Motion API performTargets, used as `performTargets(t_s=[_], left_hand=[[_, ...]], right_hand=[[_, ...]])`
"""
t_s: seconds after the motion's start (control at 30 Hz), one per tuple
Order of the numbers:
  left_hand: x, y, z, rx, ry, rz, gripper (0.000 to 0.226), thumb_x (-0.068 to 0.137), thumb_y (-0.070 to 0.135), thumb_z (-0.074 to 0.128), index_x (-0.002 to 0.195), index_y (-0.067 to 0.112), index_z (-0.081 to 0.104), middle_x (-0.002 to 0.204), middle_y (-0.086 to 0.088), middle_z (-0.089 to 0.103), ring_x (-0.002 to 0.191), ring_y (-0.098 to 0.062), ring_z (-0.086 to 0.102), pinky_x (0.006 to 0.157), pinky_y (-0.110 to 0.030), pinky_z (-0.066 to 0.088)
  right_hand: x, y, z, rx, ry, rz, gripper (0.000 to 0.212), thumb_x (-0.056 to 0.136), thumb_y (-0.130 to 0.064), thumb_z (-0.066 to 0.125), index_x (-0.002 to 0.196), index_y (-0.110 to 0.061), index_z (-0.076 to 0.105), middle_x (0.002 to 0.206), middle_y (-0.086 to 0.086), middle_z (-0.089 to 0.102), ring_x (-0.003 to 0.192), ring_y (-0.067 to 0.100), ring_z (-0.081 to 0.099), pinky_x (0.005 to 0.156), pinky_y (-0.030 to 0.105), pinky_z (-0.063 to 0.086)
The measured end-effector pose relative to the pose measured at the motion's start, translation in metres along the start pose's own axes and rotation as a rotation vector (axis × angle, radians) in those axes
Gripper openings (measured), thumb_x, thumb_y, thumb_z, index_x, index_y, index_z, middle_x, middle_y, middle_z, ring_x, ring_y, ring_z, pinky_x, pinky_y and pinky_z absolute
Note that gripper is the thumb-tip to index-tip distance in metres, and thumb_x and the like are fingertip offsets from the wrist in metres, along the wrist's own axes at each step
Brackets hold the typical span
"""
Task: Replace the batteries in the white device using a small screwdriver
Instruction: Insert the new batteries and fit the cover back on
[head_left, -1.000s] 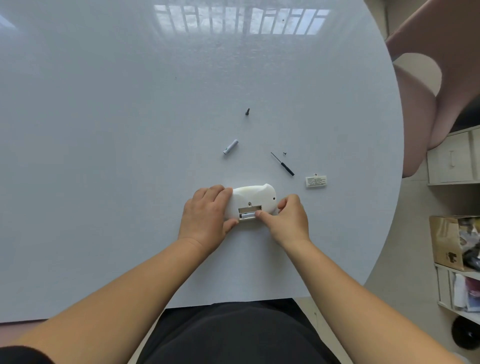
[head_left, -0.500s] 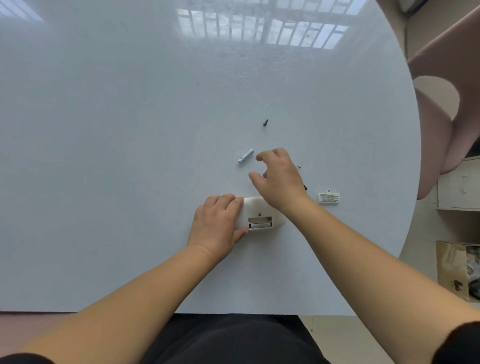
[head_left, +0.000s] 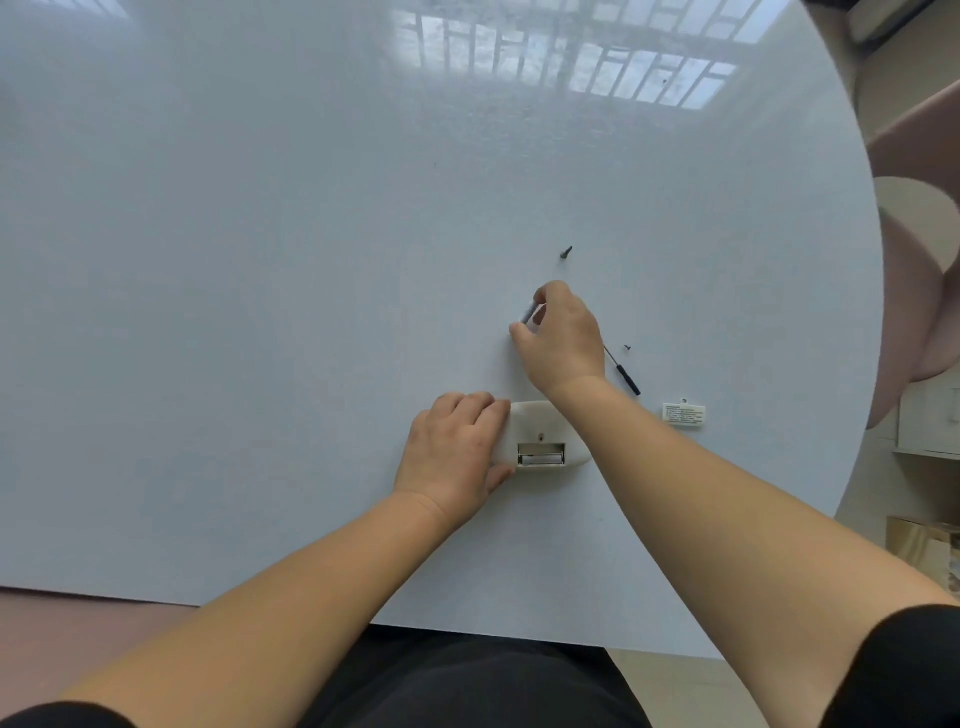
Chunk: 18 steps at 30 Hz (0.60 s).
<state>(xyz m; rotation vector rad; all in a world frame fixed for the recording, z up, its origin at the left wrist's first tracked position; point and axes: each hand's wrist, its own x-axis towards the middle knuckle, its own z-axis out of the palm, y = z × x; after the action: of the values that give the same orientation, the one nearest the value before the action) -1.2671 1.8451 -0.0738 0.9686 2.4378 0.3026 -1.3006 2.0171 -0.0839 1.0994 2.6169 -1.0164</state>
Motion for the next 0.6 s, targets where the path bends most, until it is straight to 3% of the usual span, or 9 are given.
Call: performTargets(t_s=[0.2,0.37,0.47,0.6], left_hand=[[0.0,0.001,0.001,0.0,0.006,-0.004,0.065,0.074,0.049,0.069,0.128,0.024,0.044,0.128,0.006,0.05,0.116,-0.024,0.044,0.09,-0.039,0.045],[-0.001,0.001,0.003,-0.008,0.008,-0.017,0.066,0.075,0.05,0.068,0.13,0.025,0.043,0.13,0.006,0.049,0.118,-0.022,0.043,0.094,-0.038,0.043],[-0.002,0.001,0.003,-0.009,0.008,-0.026,0.066,0.075,0.049,0.068,0.131,0.025,0.043,0.13,0.007,0.049,0.118,-0.022,0.042,0.095,-0.038,0.042],[-0.002,0.002,0.003,-0.003,0.007,-0.035,0.065,0.076,0.049,0.067,0.131,0.026,0.042,0.13,0.008,0.048,0.118,-0.021,0.041,0.094,-0.037,0.042]], right_hand=[[-0.008,0.008,-0.008,0.209,0.029,0.082,0.014,0.083,-0.012,0.054,0.096,-0.018,0.053,0.076,-0.008,0.061,0.074,0.019,0.059,0.064,0.028,0.044],[-0.031,0.029,-0.035,0.719,-0.03,0.322,0.017,0.076,-0.003,0.061,0.082,-0.018,0.054,0.072,0.002,0.066,0.053,0.013,0.061,0.053,0.028,0.049],[-0.064,0.049,-0.045,0.583,0.013,0.267,0.016,0.075,-0.009,0.064,0.078,-0.022,0.054,0.071,-0.002,0.066,0.059,0.014,0.063,0.059,0.031,0.05],[-0.111,0.066,-0.044,0.28,0.018,-0.029,0.017,0.08,-0.012,0.065,0.079,-0.025,0.054,0.07,-0.007,0.065,0.067,0.01,0.061,0.062,0.02,0.048]])
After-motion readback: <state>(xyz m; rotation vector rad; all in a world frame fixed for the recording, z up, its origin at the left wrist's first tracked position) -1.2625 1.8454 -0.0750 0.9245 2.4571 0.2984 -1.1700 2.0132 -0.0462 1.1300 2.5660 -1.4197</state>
